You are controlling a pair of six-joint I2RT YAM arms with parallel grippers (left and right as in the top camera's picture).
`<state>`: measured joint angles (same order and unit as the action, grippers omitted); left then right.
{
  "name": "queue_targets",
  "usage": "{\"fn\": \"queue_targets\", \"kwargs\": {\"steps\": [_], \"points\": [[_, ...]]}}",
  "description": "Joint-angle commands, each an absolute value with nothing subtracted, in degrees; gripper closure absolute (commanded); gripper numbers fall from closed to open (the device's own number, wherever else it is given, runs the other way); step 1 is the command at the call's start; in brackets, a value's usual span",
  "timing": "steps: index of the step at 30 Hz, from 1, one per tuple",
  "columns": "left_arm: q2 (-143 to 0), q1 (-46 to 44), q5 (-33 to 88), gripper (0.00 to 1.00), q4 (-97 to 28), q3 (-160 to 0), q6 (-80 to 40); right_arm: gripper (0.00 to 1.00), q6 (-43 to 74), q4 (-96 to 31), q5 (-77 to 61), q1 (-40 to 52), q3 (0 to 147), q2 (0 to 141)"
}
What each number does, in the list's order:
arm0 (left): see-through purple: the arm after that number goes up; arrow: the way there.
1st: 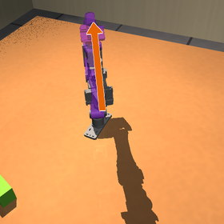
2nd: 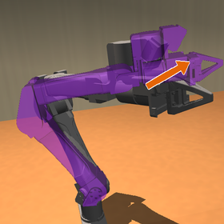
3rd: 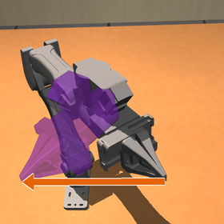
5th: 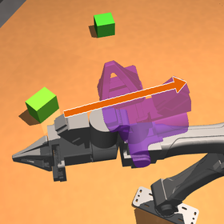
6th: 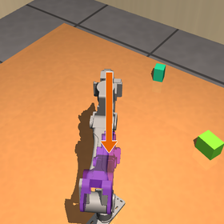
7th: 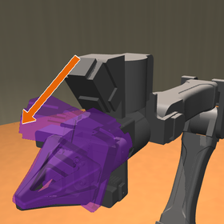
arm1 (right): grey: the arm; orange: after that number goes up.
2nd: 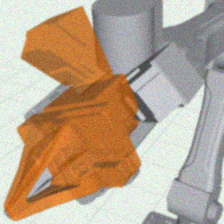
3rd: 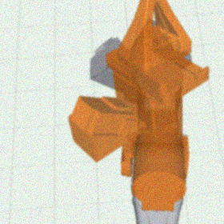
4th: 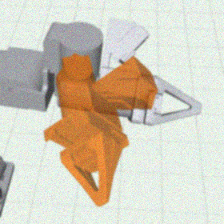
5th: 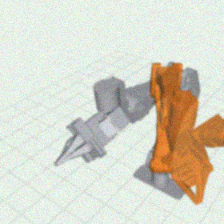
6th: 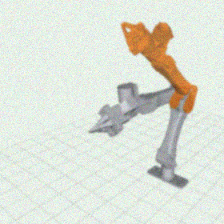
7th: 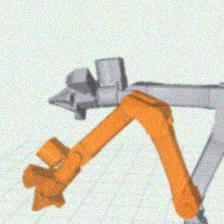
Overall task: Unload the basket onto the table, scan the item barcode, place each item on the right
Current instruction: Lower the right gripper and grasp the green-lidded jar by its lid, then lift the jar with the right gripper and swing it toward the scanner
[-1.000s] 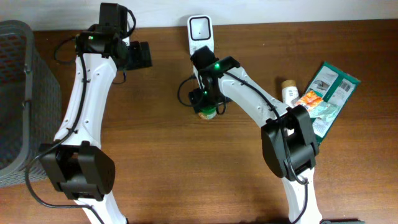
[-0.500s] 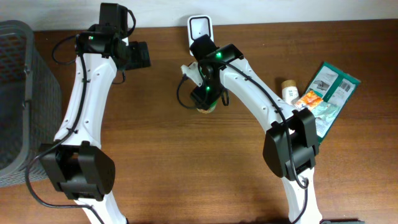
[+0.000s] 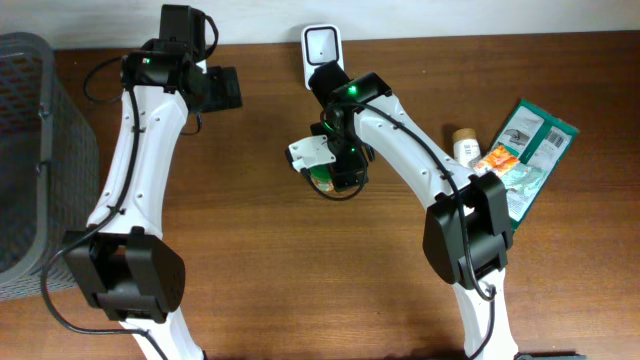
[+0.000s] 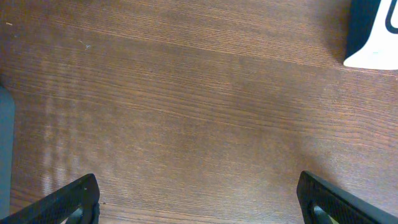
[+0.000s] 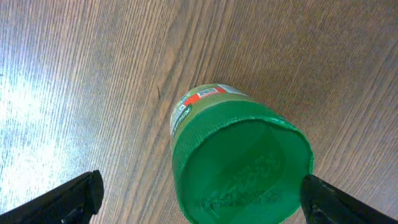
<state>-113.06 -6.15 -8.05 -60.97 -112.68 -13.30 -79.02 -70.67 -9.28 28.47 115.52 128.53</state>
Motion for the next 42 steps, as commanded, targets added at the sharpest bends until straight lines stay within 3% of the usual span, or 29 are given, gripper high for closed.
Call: {"fn": "queue_targets", "kwargs": {"steps": [1,5,9,12,15,26,29,31,36,42], "points": [[-112.81,-6.13,-9.04,0.01,-60.88,-112.46,-14.06,0.02,-65.12,-71.2,-8.38,28.1,118.58,128.66],[-112.81,-6.13,-9.04,0.01,-60.88,-112.46,-14.06,0.02,-24.86,-72.69,-8.43,28.1,129.99,127.52],[-112.81,-6.13,-9.04,0.01,-60.88,-112.46,-14.06,0.03,-11.16,-72.9,-9.65,28.14,130.15,127.98],[-112.81,-6.13,-9.04,0.01,-60.88,-112.46,-14.06,0.04,17.58,-70.76,-6.44,28.05,126.58,128.01],[-112.81,-6.13,-9.04,0.01,-60.9,-112.46,-14.06,0.04,26.13,-63.18,-5.28,28.16,119.07,128.09],[-112.81,-6.13,-9.04,0.01,-60.88,-112.46,-14.06,0.08,25.3,-57.95,-5.72,28.21,108.88,128.86],[-112.81,-6.13,-9.04,0.01,-60.88,-112.46,-14.06,0.14,23.18,-57.08,-5.96,28.27,108.88,128.88],[-112.81,-6.13,-9.04,0.01,-60.9,-112.46,-14.06,0.23,21.74,-57.23,-6.04,28.27,108.88,128.88],[-112.81,-6.13,-9.04,0.01,-60.9,-112.46,-14.06,0.3,8.54,-60.34,-7.29,28.1,108.92,128.84],[-112.81,-6.13,-9.04,0.01,-60.9,-112.46,-14.06,0.29,-12.86,-64.73,-6.83,27.99,108.97,128.84]]}}
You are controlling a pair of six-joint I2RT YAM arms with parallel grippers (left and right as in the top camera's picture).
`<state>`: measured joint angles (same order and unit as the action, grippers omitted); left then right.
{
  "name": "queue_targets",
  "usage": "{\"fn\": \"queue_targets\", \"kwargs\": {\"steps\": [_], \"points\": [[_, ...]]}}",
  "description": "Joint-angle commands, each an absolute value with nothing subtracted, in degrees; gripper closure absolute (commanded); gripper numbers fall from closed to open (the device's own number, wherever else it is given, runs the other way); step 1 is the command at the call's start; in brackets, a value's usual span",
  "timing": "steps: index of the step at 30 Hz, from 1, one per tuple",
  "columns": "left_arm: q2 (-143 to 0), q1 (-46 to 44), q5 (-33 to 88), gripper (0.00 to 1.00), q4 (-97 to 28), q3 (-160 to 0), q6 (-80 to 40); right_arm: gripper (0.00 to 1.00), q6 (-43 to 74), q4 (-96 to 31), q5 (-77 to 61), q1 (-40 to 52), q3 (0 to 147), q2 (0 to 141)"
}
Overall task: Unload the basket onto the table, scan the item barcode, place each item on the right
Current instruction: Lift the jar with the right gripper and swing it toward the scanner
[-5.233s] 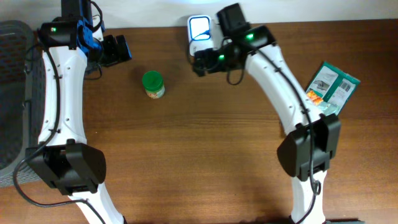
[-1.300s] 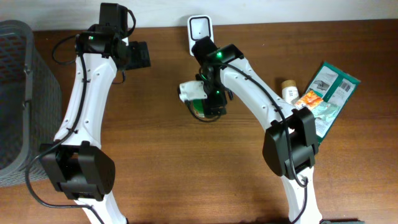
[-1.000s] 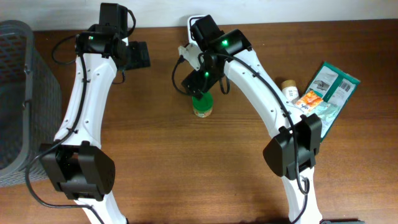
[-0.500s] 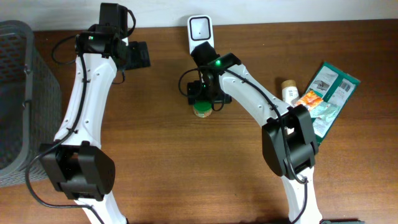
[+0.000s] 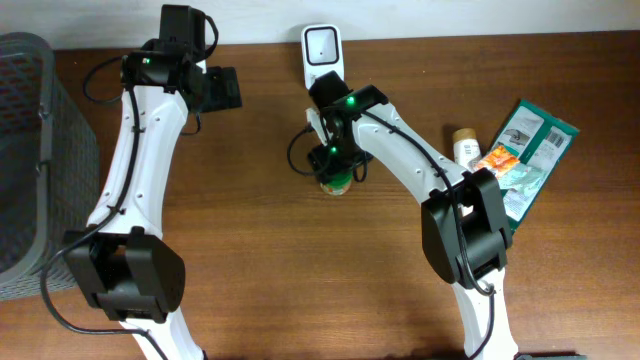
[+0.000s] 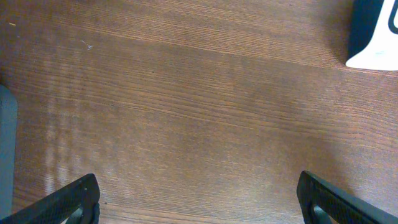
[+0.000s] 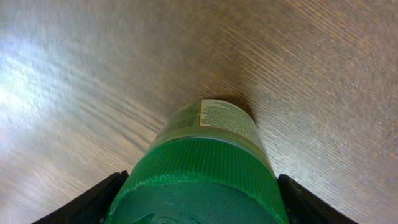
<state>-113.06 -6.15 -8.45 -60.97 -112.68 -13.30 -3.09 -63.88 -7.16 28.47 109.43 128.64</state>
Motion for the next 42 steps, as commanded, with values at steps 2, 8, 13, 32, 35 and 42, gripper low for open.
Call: {"fn": "queue_targets", "kwargs": {"steps": [2,8,13,32,35,42], "points": [[-112.81,-6.13,-9.04,0.01,-60.88,-112.46,-14.06,0.21,-14.76,-64.75,-6.79,27.99,109.03,128.84],[-112.81,-6.13,-9.04,0.01,-60.9,-112.46,-14.06,0.05,-7.11,-63.66,-7.31,28.1,109.34,128.84],[-112.81,-6.13,-9.04,0.01,-60.9,-112.46,-14.06,0.16,-3.97,-63.61,-7.25,28.1,109.3,128.86],[-112.81,-6.13,-9.04,0.01,-60.88,-112.46,-14.06,0.47,-9.5,-88.84,-33.36,25.76,145.32,127.31],[-112.81,-6.13,-9.04,0.01,-60.88,-112.46,-14.06,0.47,-13.32,-95.39,-52.47,19.62,156.62,127.31],[-112.81,-6.13,-9.04,0.01,-60.9,-112.46,-14.06,0.47,-15.73,-97.3,-64.1,4.84,157.67,127.33]]}}
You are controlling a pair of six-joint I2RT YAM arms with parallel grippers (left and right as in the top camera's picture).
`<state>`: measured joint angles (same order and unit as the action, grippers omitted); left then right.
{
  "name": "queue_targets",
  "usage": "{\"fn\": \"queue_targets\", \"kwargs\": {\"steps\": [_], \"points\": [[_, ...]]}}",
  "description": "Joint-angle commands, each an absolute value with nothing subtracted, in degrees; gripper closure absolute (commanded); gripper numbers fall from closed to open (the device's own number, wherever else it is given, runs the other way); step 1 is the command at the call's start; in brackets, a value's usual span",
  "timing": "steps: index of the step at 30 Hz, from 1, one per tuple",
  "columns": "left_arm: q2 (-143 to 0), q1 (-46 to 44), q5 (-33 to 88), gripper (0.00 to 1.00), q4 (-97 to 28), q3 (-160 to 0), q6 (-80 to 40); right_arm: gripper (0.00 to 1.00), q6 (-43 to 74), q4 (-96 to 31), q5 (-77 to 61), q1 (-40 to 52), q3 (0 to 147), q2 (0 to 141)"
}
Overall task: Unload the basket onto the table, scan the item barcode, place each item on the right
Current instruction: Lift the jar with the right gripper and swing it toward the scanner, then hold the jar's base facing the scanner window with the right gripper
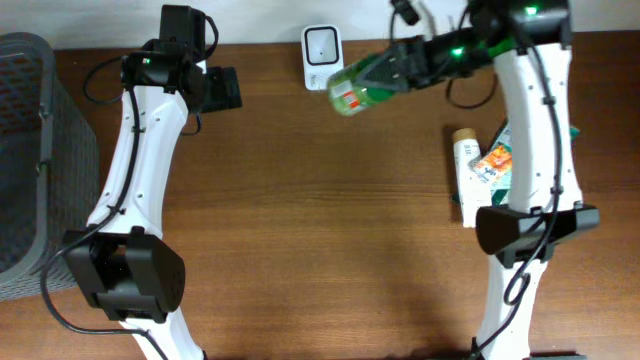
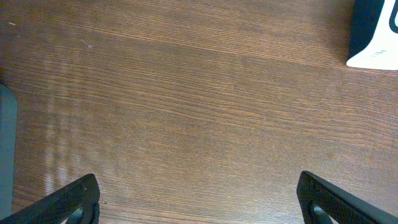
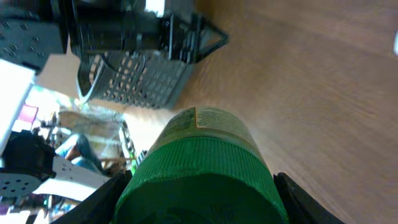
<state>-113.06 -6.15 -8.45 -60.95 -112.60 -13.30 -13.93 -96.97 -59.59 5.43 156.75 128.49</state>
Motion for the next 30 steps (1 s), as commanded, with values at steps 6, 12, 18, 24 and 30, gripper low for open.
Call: {"fn": "queue_targets", "kwargs": {"steps": [6,12,18,24,30], "points": [[-112.81,-6.13,-9.04,0.01,-60.88,-112.46,-14.06,0.5,-17.78,-94.17,-55.37,8.1,157.67,127.68],[-112.81,-6.13,-9.04,0.01,-60.9,-112.46,-14.06,0.5,-17.78,-84.88,-19.88,19.66,157.56,131.57],[-112.81,-6.13,-9.04,0.01,-60.88,-112.46,-14.06,0.54,-31.64,-66.96,2.7,24.05,157.51,140.16],[-112.81,-6.13,-9.04,0.01,-60.9,-112.46,-14.06,0.55,-54.33,-48.77,6.61,23.97,157.45,144.75],[-112.81,-6.13,-9.04,0.01,-60.9,-112.46,-14.06,0.54,-61.54,-35.62,6.76,23.16,157.38,149.75]]}}
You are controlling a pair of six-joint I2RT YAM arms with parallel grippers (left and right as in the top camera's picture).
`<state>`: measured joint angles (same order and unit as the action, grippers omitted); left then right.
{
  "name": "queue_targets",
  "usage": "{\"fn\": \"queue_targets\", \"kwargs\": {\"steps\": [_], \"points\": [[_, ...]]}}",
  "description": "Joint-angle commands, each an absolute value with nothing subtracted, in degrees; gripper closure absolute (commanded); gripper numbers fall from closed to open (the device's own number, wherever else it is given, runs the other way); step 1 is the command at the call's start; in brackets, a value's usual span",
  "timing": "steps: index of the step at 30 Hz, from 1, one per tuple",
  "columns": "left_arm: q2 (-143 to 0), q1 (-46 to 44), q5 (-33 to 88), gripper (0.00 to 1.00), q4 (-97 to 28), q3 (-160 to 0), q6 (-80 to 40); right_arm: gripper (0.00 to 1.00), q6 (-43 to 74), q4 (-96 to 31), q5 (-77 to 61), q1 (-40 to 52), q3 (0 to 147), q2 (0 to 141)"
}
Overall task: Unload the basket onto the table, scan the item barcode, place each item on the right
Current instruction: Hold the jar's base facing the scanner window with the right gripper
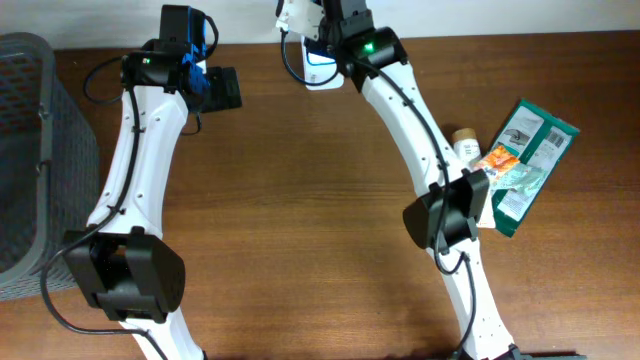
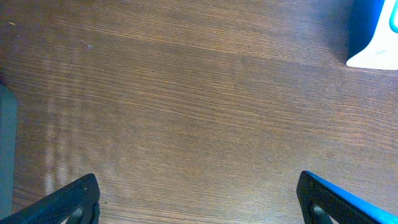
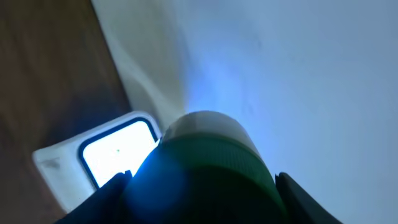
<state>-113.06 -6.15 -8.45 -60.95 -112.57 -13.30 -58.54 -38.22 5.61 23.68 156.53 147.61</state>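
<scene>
A bottle with a green ribbed cap point(image 3: 205, 155) fills the right wrist view, and my right gripper point(image 3: 202, 194) is shut on that cap. Just beyond the bottle lies the white scanner point(image 3: 93, 168), whose window glows white and casts blue light over the bottle. In the overhead view the scanner point(image 1: 318, 68) sits at the table's far edge under my right arm, which hides the bottle. My left gripper point(image 2: 199, 205) stands open over bare wood, left of the scanner point(image 2: 373, 34); in the overhead view the left gripper point(image 1: 222, 88) is at the back left.
A grey mesh basket point(image 1: 25, 150) stands at the left edge. At the right lie a green packet point(image 1: 530, 150), an orange packet point(image 1: 497, 160) and a small cork-topped bottle point(image 1: 463, 145). A white wall runs behind the table.
My right gripper has carried the bottle from the air to the right of the scanner to directly over it. Blue light now falls on the bottle. The left arm has not moved.
My right gripper was open above the bottle standing on the table. Then its fingers were round the green cap. Then it held the bottle on its side, high beside the scanner. Now the bottle is over the lit scanner window.
</scene>
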Motion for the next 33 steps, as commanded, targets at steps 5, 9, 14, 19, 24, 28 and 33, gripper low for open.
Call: {"fn": "queue_targets", "kwargs": {"steps": [5,9,14,19,24,28,33], "points": [[-112.81,-6.13,-9.04,0.01,-60.88,-112.46,-14.06,0.46,-63.0,-29.91,9.65,22.06,157.29,153.49],[-112.81,-6.13,-9.04,0.01,-60.9,-112.46,-14.06,0.46,-64.95,-29.5,9.72,22.0,157.29,153.49],[-112.81,-6.13,-9.04,0.01,-60.9,-112.46,-14.06,0.47,-64.95,-29.32,9.69,22.06,157.29,153.49],[-112.81,-6.13,-9.04,0.01,-60.9,-112.46,-14.06,0.51,-61.39,-31.24,7.53,22.44,157.29,152.11],[-112.81,-6.13,-9.04,0.01,-60.88,-112.46,-14.06,0.49,-45.82,-38.68,1.96,22.44,157.32,143.09],[-112.81,-6.13,-9.04,0.01,-60.9,-112.46,-14.06,0.49,-27.86,-57.78,1.89,22.41,157.32,134.45],[-112.81,-6.13,-9.04,0.01,-60.88,-112.46,-14.06,0.51,-21.93,-86.04,1.69,22.37,157.27,132.86]]}}
